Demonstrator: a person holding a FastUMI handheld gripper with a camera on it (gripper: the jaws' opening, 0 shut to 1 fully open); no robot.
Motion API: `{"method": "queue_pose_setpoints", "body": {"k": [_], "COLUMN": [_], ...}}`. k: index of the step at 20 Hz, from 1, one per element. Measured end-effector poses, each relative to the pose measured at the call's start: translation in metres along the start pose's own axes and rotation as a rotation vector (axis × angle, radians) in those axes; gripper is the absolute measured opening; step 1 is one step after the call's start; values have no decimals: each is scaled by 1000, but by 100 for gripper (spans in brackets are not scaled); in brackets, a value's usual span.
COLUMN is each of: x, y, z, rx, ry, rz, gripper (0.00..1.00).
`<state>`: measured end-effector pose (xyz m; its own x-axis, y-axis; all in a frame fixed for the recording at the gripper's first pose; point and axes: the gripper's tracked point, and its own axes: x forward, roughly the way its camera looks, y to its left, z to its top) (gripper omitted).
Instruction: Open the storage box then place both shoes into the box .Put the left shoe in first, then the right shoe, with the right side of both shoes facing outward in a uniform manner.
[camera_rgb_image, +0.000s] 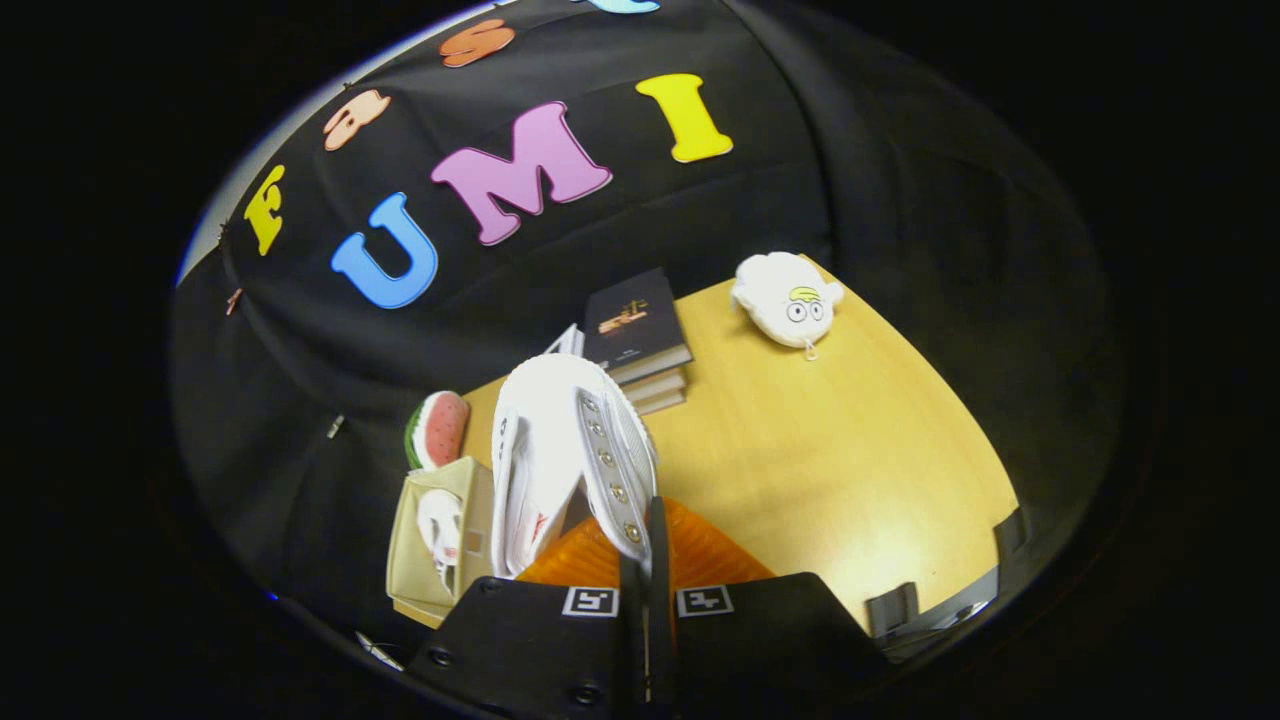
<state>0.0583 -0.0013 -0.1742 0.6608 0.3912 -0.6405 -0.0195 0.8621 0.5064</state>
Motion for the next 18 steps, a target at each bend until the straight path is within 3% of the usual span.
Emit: {"method": "queue_pose_setpoints", "body": {"k": [5,8,18], "x": [17,41,104], "y": [118,163,197], "z": [-25,-49,-118], "rx": [77,118,19], "ry": [-11,-11,46], "rz": [70,63,-121], "gripper": [7,6,7]}}
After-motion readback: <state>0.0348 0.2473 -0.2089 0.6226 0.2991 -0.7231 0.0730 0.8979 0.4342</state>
